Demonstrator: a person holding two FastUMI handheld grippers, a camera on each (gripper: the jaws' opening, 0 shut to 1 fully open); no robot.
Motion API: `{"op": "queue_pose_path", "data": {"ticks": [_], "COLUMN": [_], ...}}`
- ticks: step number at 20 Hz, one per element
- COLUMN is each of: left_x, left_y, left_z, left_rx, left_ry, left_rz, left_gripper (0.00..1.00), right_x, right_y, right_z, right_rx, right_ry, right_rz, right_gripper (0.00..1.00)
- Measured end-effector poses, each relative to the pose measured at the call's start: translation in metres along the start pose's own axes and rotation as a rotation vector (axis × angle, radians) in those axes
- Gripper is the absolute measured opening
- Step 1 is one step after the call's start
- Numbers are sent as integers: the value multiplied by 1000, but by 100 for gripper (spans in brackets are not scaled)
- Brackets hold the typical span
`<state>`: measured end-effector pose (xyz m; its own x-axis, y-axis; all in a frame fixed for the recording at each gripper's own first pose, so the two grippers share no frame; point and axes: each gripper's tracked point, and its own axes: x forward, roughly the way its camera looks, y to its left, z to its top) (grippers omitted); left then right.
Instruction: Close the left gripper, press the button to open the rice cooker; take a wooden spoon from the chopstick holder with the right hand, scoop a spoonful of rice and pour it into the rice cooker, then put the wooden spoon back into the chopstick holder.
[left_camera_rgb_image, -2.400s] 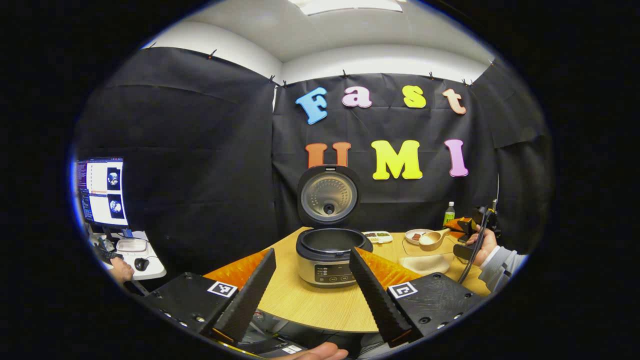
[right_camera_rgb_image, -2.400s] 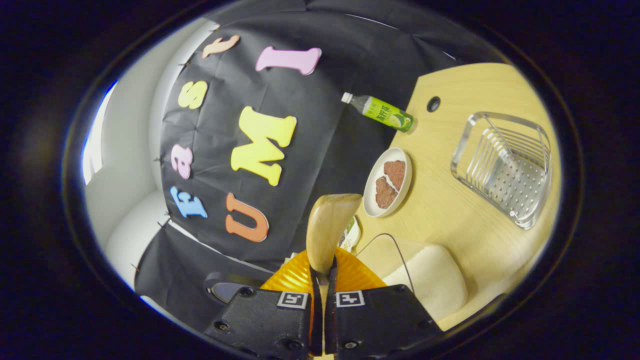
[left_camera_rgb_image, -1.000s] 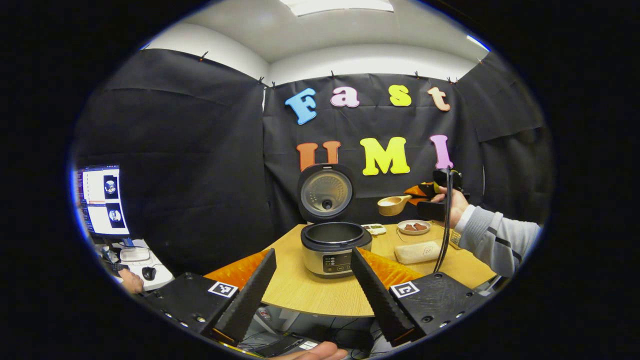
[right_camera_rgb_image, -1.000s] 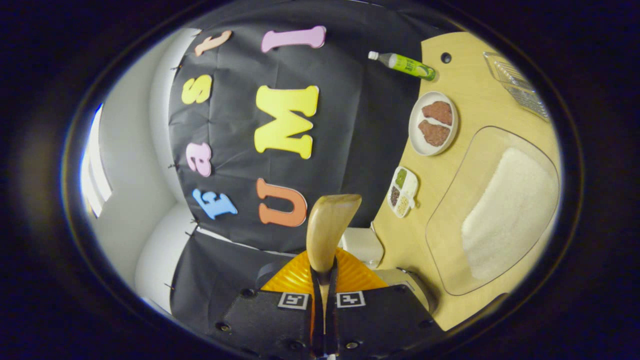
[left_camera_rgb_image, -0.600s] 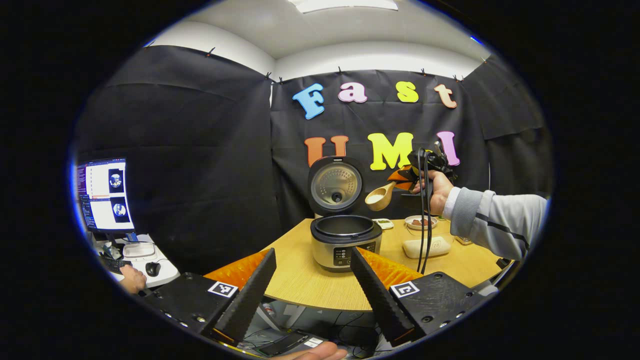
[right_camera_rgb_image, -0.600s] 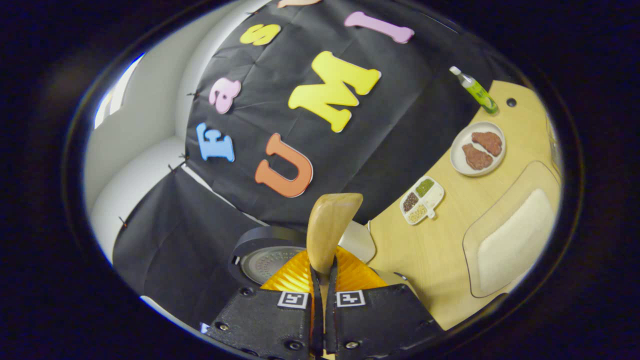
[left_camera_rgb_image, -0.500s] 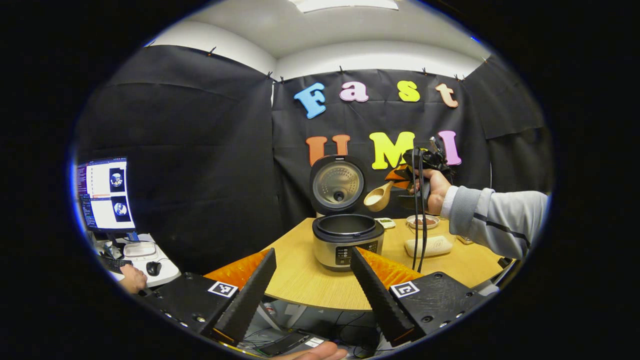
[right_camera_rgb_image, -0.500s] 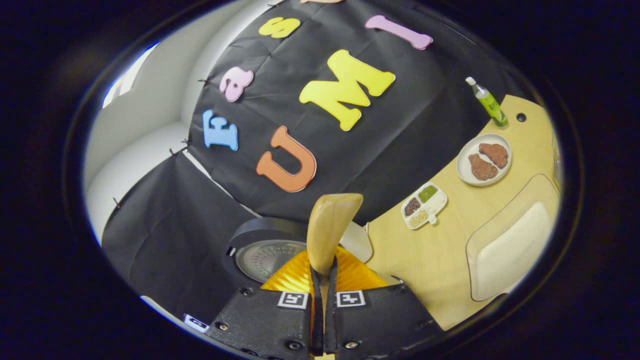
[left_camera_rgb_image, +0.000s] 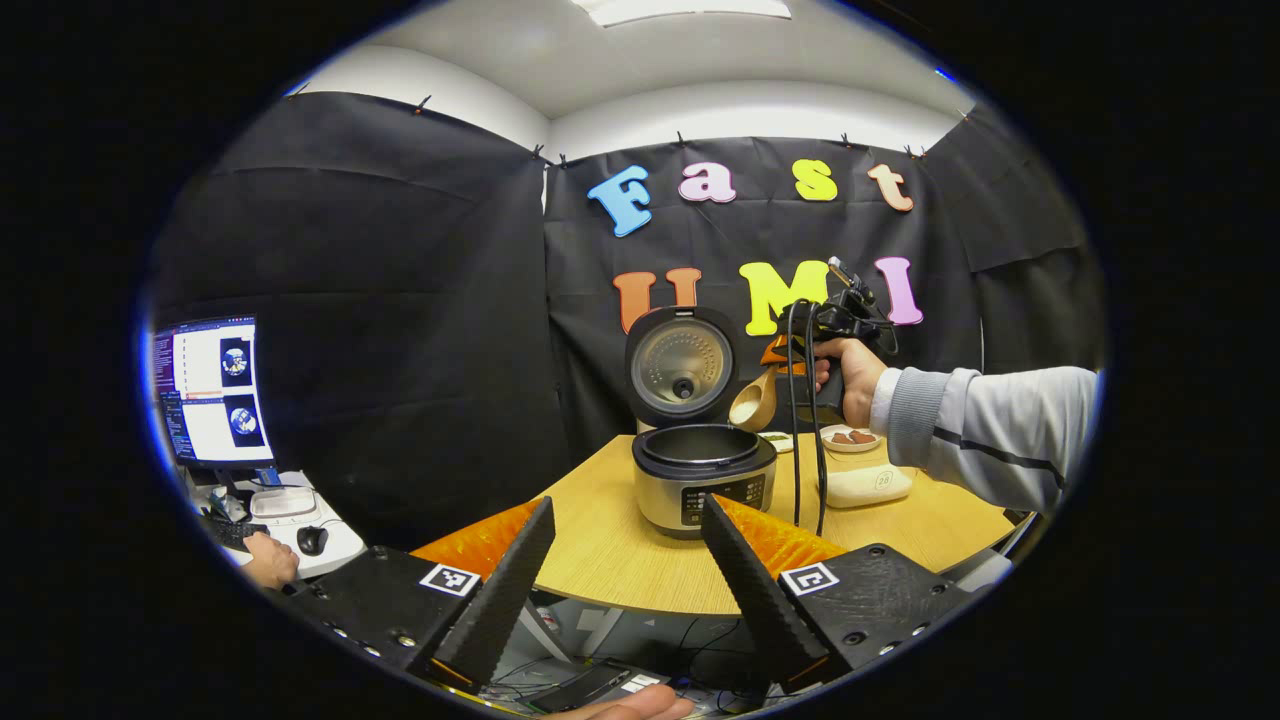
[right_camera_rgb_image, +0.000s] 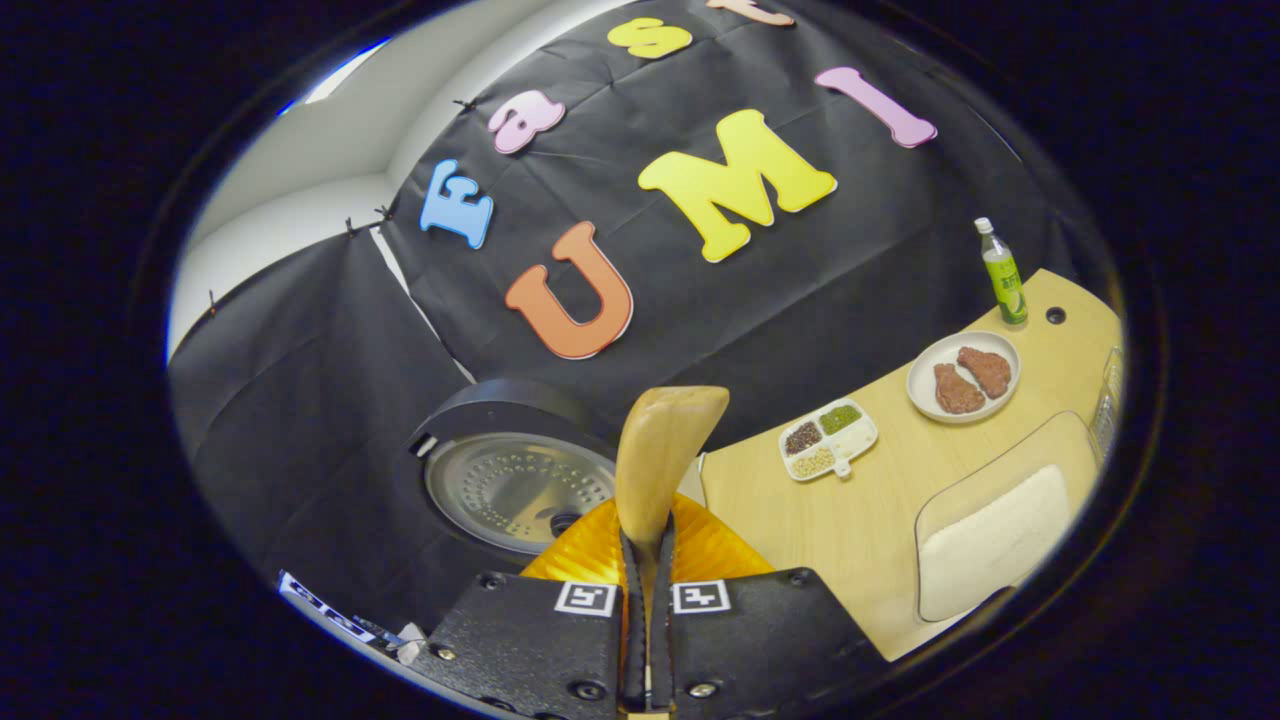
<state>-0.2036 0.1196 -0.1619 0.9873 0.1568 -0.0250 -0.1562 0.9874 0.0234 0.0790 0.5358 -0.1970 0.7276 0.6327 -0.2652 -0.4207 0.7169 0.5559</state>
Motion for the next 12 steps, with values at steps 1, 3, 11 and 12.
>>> {"op": "queue_pose_path", "data": {"ticks": [1,3,11,12], "left_x": [-1,-2,-7,-6], "left_y": [3,5,8,8], "left_z": [1,3,4,4], "left_rx": [-6,-22,-26,-28], "left_ry": [-1,-9,-19,-20], "left_rz": [3,8,1,1], "left_gripper": [94,94,94,94], "right_x": [0,0,-10,-10], "right_y": [3,9,49,54], "right_z": [-6,-13,-14,-16], "right_rx": [-19,-62,-491,-532], "right_ry": [8,10,-89,-97], "right_rz": [-1,-9,-16,-14], "right_gripper": [7,7,7,7]}}
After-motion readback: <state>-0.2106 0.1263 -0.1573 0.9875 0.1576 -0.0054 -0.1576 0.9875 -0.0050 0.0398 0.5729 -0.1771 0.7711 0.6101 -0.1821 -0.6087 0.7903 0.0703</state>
